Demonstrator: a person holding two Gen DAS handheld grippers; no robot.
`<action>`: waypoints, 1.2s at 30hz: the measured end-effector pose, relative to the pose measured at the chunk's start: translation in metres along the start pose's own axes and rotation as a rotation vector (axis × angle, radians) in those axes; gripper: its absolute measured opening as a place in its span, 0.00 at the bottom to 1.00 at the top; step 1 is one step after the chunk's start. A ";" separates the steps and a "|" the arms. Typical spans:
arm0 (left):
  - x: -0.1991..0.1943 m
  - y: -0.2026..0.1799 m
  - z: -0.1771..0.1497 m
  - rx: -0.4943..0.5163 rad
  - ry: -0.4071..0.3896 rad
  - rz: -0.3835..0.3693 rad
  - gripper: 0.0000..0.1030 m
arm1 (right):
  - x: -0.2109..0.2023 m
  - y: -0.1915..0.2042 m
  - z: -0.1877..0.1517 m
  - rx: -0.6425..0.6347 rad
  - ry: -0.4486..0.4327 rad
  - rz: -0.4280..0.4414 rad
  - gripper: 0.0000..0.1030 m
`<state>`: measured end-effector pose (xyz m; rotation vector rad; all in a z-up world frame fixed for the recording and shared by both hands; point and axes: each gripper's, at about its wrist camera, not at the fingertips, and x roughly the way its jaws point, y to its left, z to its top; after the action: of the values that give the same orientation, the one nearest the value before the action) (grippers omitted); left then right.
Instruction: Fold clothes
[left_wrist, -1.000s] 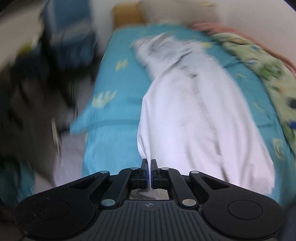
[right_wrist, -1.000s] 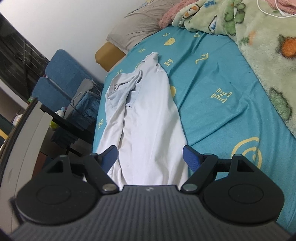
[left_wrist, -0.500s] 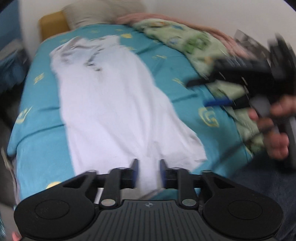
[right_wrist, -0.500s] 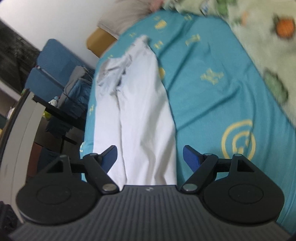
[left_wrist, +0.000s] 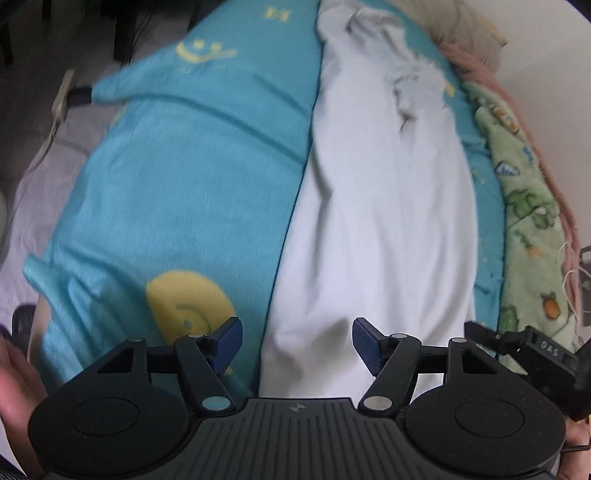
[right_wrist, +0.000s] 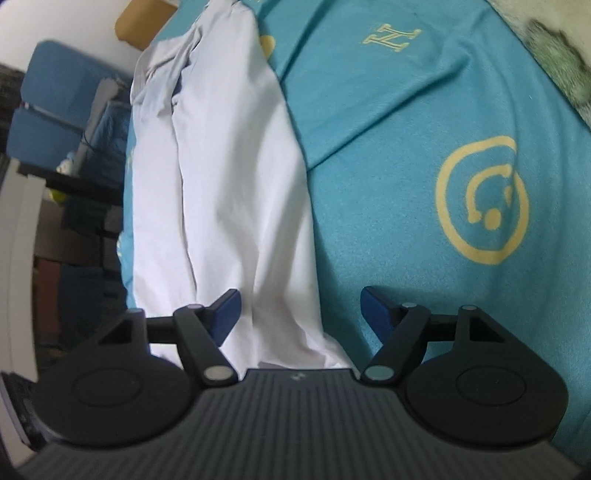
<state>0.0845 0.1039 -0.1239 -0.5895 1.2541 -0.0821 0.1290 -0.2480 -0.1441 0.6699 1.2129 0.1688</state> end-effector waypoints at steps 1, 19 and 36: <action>0.001 0.001 0.000 -0.004 0.007 -0.007 0.66 | 0.000 0.001 -0.001 -0.011 0.006 0.000 0.71; -0.054 -0.021 -0.028 0.088 -0.082 -0.163 0.04 | -0.037 0.055 -0.032 -0.279 0.020 -0.124 0.08; -0.186 -0.024 -0.127 0.029 -0.268 -0.303 0.03 | -0.165 0.034 -0.106 -0.202 -0.211 0.091 0.07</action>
<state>-0.0861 0.1051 0.0252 -0.7362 0.8964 -0.2649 -0.0189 -0.2563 -0.0118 0.5514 0.9492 0.2861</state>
